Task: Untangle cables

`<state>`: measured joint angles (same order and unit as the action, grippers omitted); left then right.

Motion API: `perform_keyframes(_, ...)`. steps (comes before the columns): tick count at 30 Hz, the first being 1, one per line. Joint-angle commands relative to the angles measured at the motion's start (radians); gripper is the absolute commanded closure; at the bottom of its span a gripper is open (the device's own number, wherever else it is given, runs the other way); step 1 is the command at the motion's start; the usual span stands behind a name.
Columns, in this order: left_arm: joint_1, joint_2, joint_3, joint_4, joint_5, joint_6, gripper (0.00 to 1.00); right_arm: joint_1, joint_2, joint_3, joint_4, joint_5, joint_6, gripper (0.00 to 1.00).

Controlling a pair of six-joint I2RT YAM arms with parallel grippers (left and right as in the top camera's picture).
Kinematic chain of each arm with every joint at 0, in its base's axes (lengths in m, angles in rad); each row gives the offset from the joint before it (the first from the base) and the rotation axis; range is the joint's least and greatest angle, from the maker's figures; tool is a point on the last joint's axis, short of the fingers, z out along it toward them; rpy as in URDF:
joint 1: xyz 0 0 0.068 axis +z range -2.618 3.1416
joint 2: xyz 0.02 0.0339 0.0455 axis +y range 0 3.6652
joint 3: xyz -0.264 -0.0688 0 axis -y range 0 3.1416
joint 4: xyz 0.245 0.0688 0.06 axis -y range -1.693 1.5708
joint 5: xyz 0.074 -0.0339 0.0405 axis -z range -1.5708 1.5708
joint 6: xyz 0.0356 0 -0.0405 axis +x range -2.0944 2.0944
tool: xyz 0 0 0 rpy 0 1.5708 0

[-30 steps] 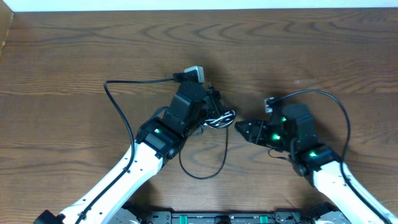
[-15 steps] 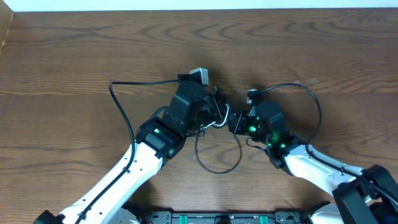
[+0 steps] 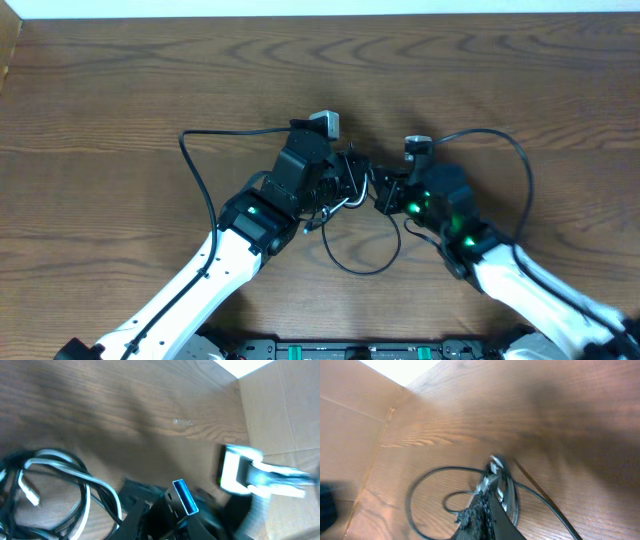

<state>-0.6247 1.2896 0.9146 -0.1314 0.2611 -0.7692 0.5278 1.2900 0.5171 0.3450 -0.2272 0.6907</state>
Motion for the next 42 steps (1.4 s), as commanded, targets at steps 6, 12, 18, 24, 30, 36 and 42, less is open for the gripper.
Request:
perform_keyframes(6,-0.002,-0.003,0.008,0.007,0.010,0.041,0.92,-0.038,-0.258,0.010,-0.232,0.000,-0.056,0.91)
perform_keyframes(12,0.003,-0.024,0.008,0.072,0.019,-0.042,0.92,-0.037,-0.214,0.010,-0.338,-0.053,0.013,0.49)
perform_keyframes(18,0.065,-0.088,0.008,0.091,0.019,-0.114,0.92,-0.038,-0.183,0.010,-0.362,-0.066,0.015,0.46)
perform_keyframes(24,0.072,-0.123,0.008,0.091,0.018,-0.137,0.92,-0.038,-0.183,0.010,-0.355,-0.034,0.003,0.47)
perform_keyframes(30,0.075,-0.121,0.008,0.077,0.015,-0.130,0.92,-0.054,-0.220,0.010,-0.307,-0.133,-0.037,0.48)
perform_keyframes(36,0.079,-0.121,0.008,0.061,0.016,-0.096,0.92,-0.154,-0.360,0.010,-0.312,-0.309,-0.054,0.44)
perform_keyframes(42,0.081,-0.121,0.008,0.067,0.040,-0.097,0.92,-0.251,-0.469,0.010,-0.398,-0.264,-0.101,0.40)
